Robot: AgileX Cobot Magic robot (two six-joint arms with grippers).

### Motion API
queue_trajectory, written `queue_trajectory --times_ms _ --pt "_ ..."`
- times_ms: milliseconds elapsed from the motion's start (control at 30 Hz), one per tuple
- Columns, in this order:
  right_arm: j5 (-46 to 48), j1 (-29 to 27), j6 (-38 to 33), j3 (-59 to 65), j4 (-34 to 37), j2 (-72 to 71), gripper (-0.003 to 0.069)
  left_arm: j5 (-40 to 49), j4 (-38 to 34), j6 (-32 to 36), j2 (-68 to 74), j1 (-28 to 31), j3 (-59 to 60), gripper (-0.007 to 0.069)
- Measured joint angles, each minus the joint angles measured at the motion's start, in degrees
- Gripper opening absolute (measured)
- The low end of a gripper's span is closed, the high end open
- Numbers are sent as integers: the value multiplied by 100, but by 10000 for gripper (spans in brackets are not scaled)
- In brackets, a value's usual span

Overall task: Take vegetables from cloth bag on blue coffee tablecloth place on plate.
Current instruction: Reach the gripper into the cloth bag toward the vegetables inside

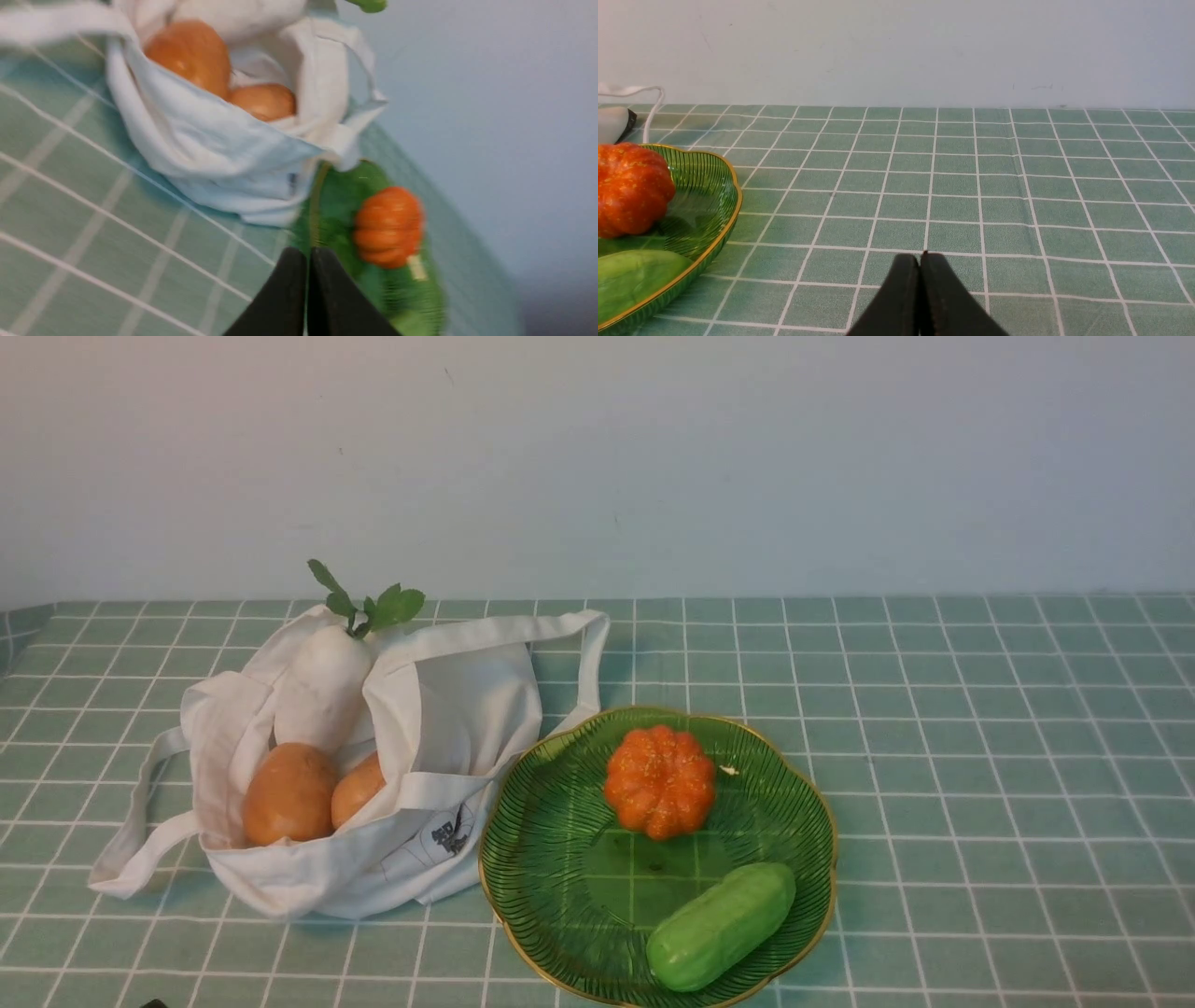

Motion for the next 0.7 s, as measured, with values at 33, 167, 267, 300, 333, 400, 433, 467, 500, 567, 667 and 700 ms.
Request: queue_trajectory --times_ms 33,167,267,300,333,400,433,467,500,567,667,700 --pt "0 0 0 0 0 0 -16 -25 -354 -88 0 0 0 -5" --pt "0 0 0 0 0 0 -16 -263 -865 55 0 0 0 -5" --pt "0 0 0 0 0 0 -16 -282 -1181 317 0 0 0 -5" --pt "0 0 0 0 0 0 -16 -210 -1315 618 0 0 -123 -5" --pt "0 0 0 0 0 0 -16 -167 -1347 800 0 0 -255 -5" --pt "0 0 0 0 0 0 -16 -61 -1356 1318 95 0 -767 -5" --pt "0 0 0 0 0 0 -16 -37 -1356 1424 151 0 -889 -5" --pt "0 0 0 0 0 0 -16 129 -1321 1775 505 0 -1400 -5" --pt "0 0 0 0 0 0 -16 244 -1289 1945 686 0 -1596 -5" --pt "0 0 0 0 0 0 -16 623 -1098 2244 1199 0 -2058 -5" --pt "0 0 0 0 0 0 -16 1956 -297 2664 2658 0 -3049 -5" --pt "0 0 0 0 0 0 -16 2676 362 2755 3560 0 -3563 -5"
